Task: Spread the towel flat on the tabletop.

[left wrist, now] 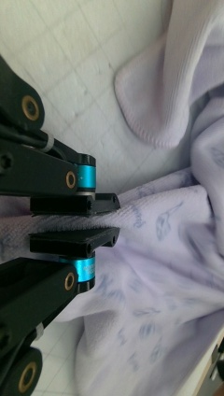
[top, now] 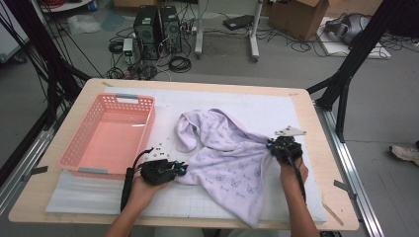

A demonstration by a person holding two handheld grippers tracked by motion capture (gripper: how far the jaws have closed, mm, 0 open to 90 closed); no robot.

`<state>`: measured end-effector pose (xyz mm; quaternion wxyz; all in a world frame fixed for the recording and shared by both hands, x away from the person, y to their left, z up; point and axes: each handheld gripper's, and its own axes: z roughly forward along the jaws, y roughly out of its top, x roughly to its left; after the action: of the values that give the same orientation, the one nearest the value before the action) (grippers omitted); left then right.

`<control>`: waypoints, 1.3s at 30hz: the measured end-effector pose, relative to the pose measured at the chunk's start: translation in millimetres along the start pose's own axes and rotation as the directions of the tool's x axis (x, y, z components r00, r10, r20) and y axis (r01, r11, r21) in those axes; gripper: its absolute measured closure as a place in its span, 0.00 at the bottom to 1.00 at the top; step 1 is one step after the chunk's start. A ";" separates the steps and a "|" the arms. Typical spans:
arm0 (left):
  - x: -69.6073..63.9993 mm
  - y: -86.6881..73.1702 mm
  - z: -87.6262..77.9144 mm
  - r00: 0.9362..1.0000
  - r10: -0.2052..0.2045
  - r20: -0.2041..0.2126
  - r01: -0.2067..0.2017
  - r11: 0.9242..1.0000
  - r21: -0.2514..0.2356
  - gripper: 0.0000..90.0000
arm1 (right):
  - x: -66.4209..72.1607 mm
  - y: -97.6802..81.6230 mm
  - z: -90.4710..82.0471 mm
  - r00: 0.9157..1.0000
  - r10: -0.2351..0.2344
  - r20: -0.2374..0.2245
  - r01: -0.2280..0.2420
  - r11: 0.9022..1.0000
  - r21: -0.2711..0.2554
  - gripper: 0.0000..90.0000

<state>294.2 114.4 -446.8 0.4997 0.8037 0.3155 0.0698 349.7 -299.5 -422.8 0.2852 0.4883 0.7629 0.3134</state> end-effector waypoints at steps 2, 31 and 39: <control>-4.3 1.0 5.7 0.999 0.010 0.033 -0.010 1.000 -0.003 0.90 | -15.2 -4.0 -0.8 0.998 0.044 0.053 -0.044 0.999 -0.009 0.93; 20.9 64.6 76.8 0.996 -0.011 -0.087 0.022 0.991 0.130 0.72 | -35.8 -59.8 -73.0 0.991 0.073 -0.111 -0.092 0.980 -0.177 0.67; -1.7 67.4 113.9 0.996 0.043 -0.080 -0.030 0.986 0.162 0.71 | -40.0 -63.3 -74.9 0.988 0.083 -0.128 -0.107 0.976 -0.190 0.67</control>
<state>371.1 6.6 -445.2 0.4182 0.8435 0.3259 0.0866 272.7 -372.0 -417.6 0.2707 0.4741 0.7197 0.4289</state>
